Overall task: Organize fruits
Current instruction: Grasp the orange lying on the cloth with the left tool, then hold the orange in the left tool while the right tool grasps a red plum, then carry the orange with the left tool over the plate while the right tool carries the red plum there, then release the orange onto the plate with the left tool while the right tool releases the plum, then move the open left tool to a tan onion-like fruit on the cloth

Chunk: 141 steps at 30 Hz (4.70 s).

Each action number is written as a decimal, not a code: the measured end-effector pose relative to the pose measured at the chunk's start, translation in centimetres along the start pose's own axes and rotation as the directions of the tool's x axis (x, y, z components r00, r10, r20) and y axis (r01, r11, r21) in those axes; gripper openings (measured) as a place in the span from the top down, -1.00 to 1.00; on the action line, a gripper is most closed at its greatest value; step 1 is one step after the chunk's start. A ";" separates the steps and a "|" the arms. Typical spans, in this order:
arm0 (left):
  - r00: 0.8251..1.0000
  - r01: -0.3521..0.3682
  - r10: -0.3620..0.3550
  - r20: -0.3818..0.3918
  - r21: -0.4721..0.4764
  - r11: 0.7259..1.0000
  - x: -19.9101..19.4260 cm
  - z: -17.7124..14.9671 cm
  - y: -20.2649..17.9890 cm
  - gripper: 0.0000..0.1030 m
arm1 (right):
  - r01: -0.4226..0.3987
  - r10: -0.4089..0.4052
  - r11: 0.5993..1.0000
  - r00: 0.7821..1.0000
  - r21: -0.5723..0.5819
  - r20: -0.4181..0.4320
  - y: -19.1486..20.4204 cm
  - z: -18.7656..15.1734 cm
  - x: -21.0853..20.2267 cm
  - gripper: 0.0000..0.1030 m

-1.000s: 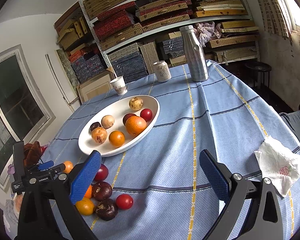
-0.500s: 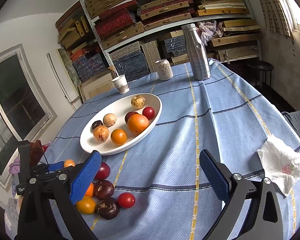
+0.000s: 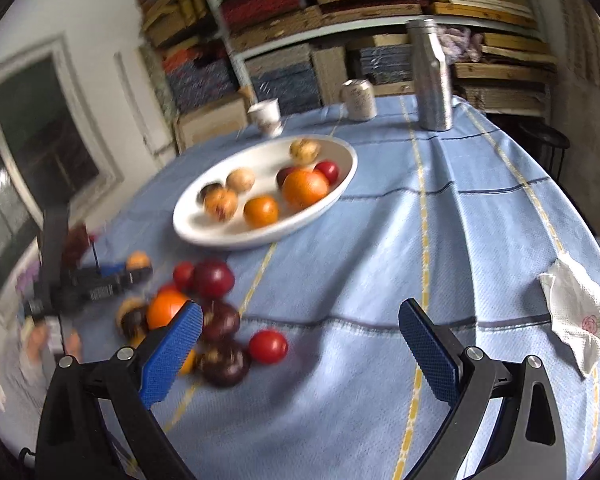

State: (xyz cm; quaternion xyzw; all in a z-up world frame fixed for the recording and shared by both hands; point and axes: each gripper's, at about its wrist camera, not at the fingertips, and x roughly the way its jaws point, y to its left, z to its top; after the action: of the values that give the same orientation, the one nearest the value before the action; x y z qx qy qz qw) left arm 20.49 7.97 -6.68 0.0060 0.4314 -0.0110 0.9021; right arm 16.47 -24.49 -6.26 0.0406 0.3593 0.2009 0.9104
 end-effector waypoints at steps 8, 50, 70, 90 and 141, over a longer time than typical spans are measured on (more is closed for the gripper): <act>1.000 -0.001 0.001 0.007 -0.004 1.000 -0.3 0.0 0.1 0.22 | 0.033 -0.052 0.985 0.993 -0.171 -0.108 2.8 -1.1 2.0 -0.36; 1.000 0.013 -0.013 0.004 0.002 1.000 -0.5 -0.1 -0.1 0.22 | -0.122 0.120 0.992 0.979 -0.005 -0.164 1.2 -0.6 3.5 0.52; 0.996 0.060 -0.063 0.060 0.041 0.997 2.0 15.0 -4.7 0.22 | -0.077 0.076 0.994 0.997 -0.074 -0.020 3.4 15.2 6.9 0.52; 0.992 0.119 -0.117 0.038 -0.041 0.992 9.1 18.8 -1.6 -0.35 | -0.047 0.038 0.995 0.995 -0.093 -0.094 4.5 16.5 15.4 -0.33; 0.998 -0.047 0.045 0.041 0.052 0.998 -5.0 -4.2 -2.7 -0.92 | 0.032 -0.048 0.996 0.977 0.082 0.208 0.9 0.8 -2.0 -0.93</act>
State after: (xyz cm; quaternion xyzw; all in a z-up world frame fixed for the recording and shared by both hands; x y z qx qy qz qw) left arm 14.08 5.45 -5.43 0.0397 0.4127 -0.0021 0.9100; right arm 15.35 -24.43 -4.18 0.0898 0.2696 0.1629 0.9448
